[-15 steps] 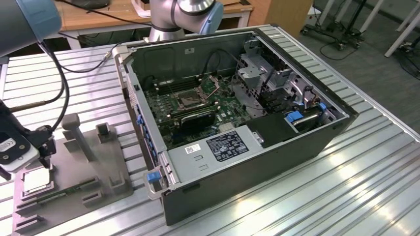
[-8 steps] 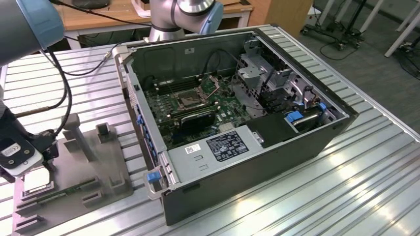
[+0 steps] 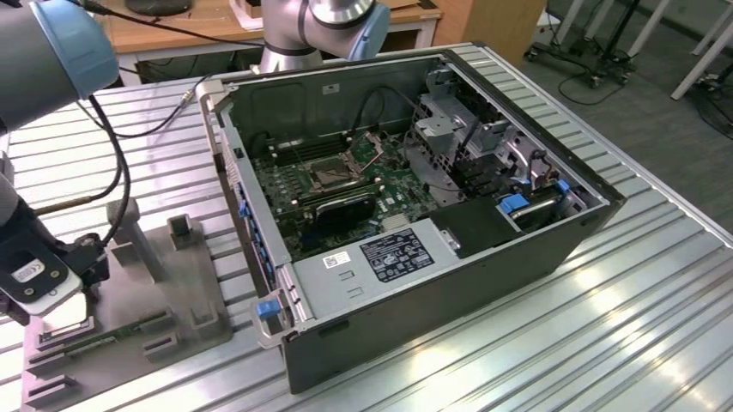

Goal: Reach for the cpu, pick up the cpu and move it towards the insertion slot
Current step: 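Pick up the cpu and move it towards the insertion slot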

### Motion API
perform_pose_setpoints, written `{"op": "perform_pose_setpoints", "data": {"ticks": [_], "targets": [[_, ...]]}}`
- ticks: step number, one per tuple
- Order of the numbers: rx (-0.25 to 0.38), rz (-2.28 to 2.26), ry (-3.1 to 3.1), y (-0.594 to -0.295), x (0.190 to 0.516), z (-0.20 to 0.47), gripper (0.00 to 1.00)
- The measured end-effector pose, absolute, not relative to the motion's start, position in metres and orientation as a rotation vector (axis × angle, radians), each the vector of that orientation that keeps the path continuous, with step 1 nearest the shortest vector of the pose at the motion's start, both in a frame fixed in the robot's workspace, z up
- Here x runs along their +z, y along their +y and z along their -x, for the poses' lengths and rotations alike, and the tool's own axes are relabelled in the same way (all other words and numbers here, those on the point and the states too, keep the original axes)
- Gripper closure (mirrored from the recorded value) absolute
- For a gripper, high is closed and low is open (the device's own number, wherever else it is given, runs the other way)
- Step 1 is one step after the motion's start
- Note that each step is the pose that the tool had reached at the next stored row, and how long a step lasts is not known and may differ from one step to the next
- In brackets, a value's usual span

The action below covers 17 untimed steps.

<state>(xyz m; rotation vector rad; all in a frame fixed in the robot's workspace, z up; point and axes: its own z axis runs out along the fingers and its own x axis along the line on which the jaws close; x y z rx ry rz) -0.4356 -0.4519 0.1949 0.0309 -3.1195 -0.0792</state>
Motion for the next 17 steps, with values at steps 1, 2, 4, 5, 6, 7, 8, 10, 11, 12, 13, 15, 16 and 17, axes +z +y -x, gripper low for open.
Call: {"op": "perform_pose_setpoints", "data": {"ticks": [1, 2, 4, 5, 6, 7, 8, 10, 11, 12, 13, 15, 16, 17], "targets": [[-0.079, -0.031, -3.120, -0.452, 0.193, 0.436, 0.25], [-0.079, -0.031, -3.120, -0.452, 0.192, 0.436, 0.25], [-0.079, -0.031, -3.119, -0.452, 0.188, 0.436, 0.19], [-0.079, -0.031, -3.119, -0.452, 0.187, 0.436, 0.19], [-0.079, -0.030, -3.120, -0.452, 0.185, 0.436, 0.19], [-0.079, -0.028, -3.120, -0.452, 0.183, 0.436, 0.19], [-0.079, -0.026, -3.120, -0.452, 0.182, 0.436, 0.19], [-0.079, -0.021, -3.120, -0.454, 0.180, 0.436, 0.19], [-0.080, -0.019, -3.120, -0.454, 0.180, 0.436, 0.19], [-0.079, -0.019, -3.120, -0.454, 0.180, 0.436, 0.19], [-0.079, -0.019, -3.120, -0.454, 0.180, 0.436, 0.19], [-0.079, -0.019, -3.120, -0.454, 0.180, 0.436, 0.19], [-0.079, -0.019, -3.120, -0.454, 0.180, 0.436, 0.19], [-0.079, -0.019, -3.120, -0.454, 0.180, 0.436, 0.19]]}}
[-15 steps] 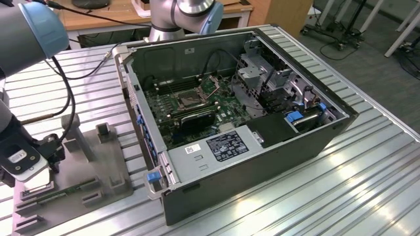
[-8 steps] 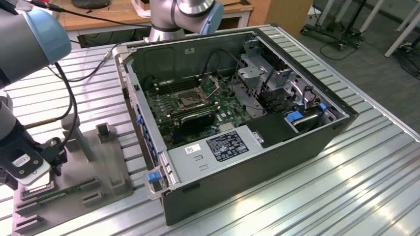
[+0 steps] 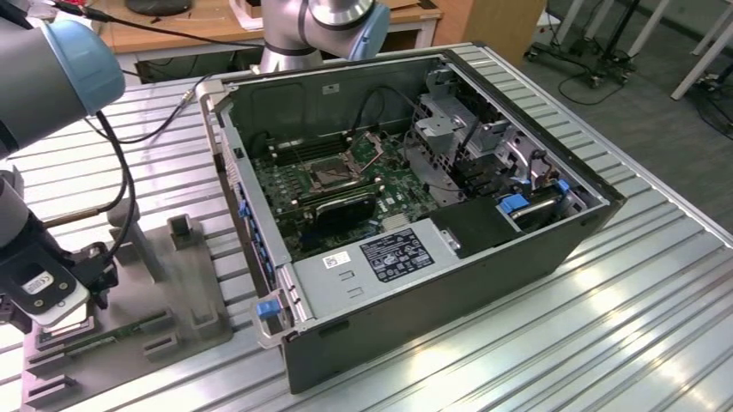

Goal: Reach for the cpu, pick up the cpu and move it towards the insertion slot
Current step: 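Pick up the cpu and move it towards the insertion slot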

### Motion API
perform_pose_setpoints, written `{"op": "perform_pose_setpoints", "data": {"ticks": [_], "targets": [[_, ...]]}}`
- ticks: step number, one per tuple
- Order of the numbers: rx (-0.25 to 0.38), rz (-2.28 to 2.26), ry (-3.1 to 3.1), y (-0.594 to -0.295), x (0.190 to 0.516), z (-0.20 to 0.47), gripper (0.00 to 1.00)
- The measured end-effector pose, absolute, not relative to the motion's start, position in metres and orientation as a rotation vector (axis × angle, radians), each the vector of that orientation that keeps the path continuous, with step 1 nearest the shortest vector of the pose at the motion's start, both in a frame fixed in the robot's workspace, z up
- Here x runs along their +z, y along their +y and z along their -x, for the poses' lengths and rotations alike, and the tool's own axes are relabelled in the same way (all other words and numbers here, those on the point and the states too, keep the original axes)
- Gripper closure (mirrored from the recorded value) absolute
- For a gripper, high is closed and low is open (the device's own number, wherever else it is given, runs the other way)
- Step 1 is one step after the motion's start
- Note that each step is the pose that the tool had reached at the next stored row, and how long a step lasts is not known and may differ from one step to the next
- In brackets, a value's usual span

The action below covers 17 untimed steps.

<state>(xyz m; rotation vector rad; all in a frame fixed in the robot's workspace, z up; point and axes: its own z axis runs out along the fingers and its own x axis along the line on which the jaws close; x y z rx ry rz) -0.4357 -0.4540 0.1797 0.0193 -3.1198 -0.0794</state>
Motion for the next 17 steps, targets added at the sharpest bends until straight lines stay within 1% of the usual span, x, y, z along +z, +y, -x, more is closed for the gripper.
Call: {"op": "perform_pose_setpoints", "data": {"ticks": [3, 4, 5, 6, 7, 17], "targets": [[-0.079, -0.019, -3.120, -0.4541, 0.1796, 0.4357, 0.19], [-0.079, -0.019, -3.120, -0.4541, 0.1796, 0.4357, 0.20], [-0.079, -0.019, -3.120, -0.4541, 0.1796, 0.4357, 0.27], [-0.079, -0.019, -3.120, -0.4541, 0.1796, 0.4357, 0.27], [-0.079, -0.019, -3.120, -0.4542, 0.1795, 0.4357, 0.33], [-0.079, -0.018, -3.120, -0.4541, 0.1794, 0.4359, 0.33]]}}
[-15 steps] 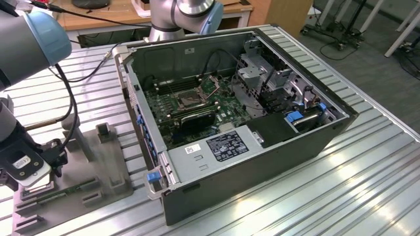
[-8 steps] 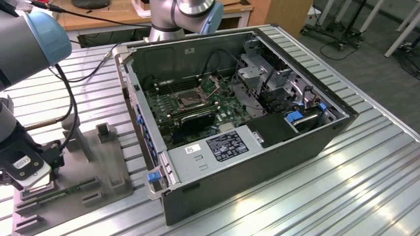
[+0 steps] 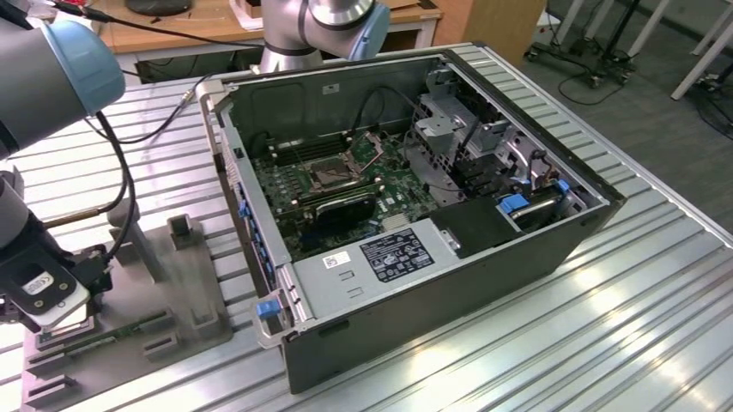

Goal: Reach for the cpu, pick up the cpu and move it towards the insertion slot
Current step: 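Pick up the cpu and move it towards the insertion slot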

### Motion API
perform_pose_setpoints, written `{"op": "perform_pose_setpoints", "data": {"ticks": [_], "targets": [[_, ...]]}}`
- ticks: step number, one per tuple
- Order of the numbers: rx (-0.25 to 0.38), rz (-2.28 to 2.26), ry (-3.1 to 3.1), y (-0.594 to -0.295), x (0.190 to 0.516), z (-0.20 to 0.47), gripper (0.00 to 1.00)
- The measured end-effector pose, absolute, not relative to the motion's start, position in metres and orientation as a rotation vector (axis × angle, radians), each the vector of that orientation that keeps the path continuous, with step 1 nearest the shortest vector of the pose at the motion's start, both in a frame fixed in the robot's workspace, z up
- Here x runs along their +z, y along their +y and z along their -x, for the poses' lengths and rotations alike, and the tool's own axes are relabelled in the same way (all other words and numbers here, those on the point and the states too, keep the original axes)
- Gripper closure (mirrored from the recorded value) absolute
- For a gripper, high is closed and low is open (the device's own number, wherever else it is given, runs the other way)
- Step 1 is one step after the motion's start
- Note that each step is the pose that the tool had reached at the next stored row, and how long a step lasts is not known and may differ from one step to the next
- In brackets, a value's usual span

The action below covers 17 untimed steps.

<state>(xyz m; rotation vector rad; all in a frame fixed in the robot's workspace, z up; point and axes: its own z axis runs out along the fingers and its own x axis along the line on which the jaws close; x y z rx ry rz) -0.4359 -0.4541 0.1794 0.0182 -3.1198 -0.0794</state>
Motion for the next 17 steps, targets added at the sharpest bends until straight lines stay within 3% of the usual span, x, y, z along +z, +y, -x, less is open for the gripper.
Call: {"op": "perform_pose_setpoints", "data": {"ticks": [13, 16, 17], "targets": [[-0.079, -0.017, -3.120, -0.4536, 0.1793, 0.4384, 0.33], [-0.079, -0.017, -3.120, -0.4536, 0.1793, 0.4384, 0.35], [-0.079, -0.017, -3.120, -0.4536, 0.1792, 0.4384, 0.42]]}}
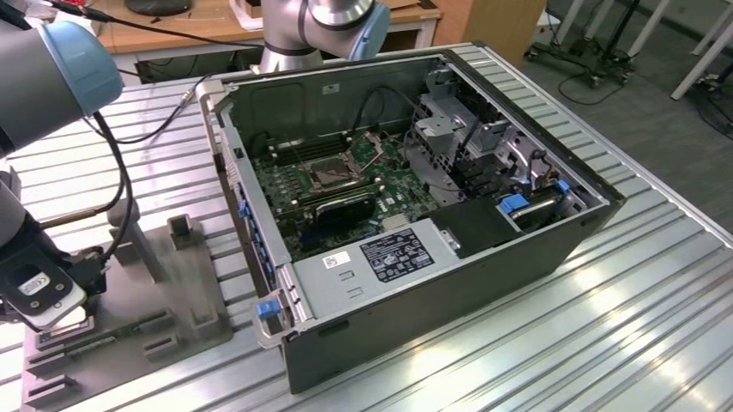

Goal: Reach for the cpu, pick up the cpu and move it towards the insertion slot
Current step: 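Pick up the cpu and move it towards the insertion slot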

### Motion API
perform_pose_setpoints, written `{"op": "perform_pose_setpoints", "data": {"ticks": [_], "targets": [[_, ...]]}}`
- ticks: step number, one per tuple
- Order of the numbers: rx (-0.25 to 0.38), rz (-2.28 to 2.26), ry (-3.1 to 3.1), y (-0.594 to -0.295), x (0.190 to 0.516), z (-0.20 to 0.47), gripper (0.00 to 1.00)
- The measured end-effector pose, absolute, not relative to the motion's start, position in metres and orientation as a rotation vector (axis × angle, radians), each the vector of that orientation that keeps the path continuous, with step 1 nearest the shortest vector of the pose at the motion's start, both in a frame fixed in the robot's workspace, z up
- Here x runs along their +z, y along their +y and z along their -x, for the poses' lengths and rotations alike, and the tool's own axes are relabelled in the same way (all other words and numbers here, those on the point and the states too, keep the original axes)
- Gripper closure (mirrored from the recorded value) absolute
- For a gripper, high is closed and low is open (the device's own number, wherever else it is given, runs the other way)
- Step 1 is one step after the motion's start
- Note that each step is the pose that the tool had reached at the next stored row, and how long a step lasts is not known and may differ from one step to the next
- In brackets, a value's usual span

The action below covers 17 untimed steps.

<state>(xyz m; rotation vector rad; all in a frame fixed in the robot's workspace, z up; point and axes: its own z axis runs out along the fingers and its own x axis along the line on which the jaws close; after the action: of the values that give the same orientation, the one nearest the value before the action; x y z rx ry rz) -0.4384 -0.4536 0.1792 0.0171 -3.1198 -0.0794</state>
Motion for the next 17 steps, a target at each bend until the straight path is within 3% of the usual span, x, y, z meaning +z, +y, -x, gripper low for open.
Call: {"op": "perform_pose_setpoints", "data": {"ticks": [17], "targets": [[-0.079, -0.017, -3.120, -0.4535, 0.1824, 0.4384, 0.46]]}}
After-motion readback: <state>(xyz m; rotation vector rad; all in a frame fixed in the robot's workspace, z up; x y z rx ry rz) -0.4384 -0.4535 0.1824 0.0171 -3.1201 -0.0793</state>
